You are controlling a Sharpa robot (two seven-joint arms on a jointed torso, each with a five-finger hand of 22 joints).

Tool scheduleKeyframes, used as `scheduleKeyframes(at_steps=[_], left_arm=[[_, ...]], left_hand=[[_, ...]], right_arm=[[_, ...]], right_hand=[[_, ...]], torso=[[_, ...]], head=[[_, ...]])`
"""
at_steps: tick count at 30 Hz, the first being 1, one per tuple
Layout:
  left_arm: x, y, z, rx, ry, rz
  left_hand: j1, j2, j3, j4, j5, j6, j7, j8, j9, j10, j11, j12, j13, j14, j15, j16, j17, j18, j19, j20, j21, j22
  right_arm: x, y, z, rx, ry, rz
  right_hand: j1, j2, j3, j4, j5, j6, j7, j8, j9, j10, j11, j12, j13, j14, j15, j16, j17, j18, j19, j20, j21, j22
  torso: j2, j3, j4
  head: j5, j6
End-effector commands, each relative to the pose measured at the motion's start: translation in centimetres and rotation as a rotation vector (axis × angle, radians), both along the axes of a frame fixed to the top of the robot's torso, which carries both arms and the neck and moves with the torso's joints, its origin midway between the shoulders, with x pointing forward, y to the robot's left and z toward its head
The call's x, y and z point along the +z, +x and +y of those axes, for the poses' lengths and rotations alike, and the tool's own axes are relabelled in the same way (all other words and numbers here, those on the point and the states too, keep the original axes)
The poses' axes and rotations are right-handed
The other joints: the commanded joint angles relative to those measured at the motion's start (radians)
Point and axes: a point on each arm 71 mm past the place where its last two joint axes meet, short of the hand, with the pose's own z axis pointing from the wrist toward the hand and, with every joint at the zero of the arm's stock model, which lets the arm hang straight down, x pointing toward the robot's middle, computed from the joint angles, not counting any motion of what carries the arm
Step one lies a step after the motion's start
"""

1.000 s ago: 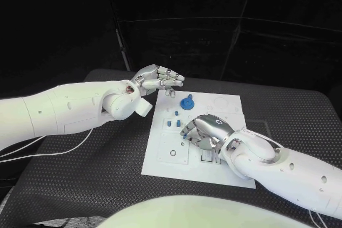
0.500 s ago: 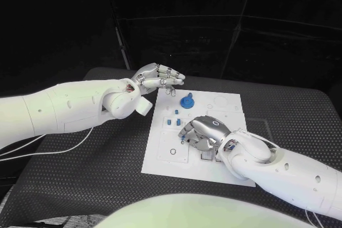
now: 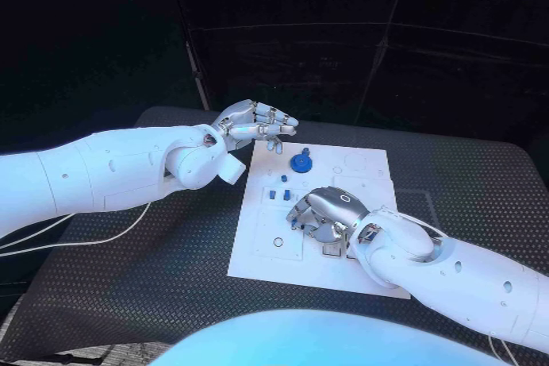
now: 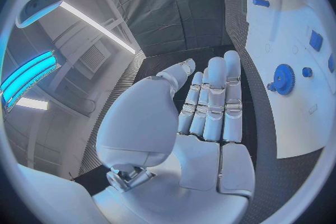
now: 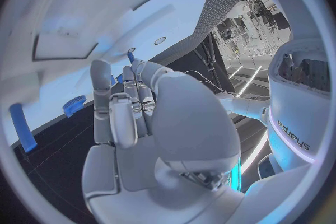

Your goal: Assemble the parts on the task board

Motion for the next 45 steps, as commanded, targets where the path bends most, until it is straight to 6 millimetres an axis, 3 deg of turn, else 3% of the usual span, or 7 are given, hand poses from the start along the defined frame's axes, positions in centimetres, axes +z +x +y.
scheduleKeyframes(at_steps=[1,45], left_arm=[[0.18,-0.01,-0.14,-0.013,-0.010,-0.007],[0.06,0.16,0.04,-0.015,-0.004,0.003]], left_hand=[[-0.005,0.002,-0.006,0.001,-0.001,-0.009,-0.001,-0.004,-0.002,-0.006,0.000,0.006,-0.001,-0.005,-0.001,-0.006,-0.002,0.003,-0.005,0.004,-0.005,-0.002],[-0.005,0.002,-0.008,0.001,-0.001,-0.011,0.000,-0.004,-0.001,-0.008,0.001,0.007,-0.002,-0.007,0.000,-0.007,-0.002,0.003,-0.007,0.005,-0.007,-0.003]], right_arm=[[-0.26,-0.08,-0.02,0.010,-0.024,0.012],[-0.09,-0.56,-0.20,0.014,-0.008,0.017]], right_hand=[[-0.007,0.000,0.000,-0.003,0.003,0.006,0.002,-0.006,0.001,0.007,0.003,-0.004,0.001,0.053,-0.005,0.006,0.009,-0.011,0.003,0.003,0.004,0.001],[-0.016,0.003,-0.002,-0.003,0.003,0.009,0.001,-0.005,0.002,0.011,0.002,-0.005,0.002,0.054,-0.005,0.007,0.010,-0.011,0.003,0.004,0.005,0.003]], torso=[[0.000,0.0003,0.0001],[0.000,0.0002,0.0003]], head=[[0.001,-0.004],[-0.003,-0.014]])
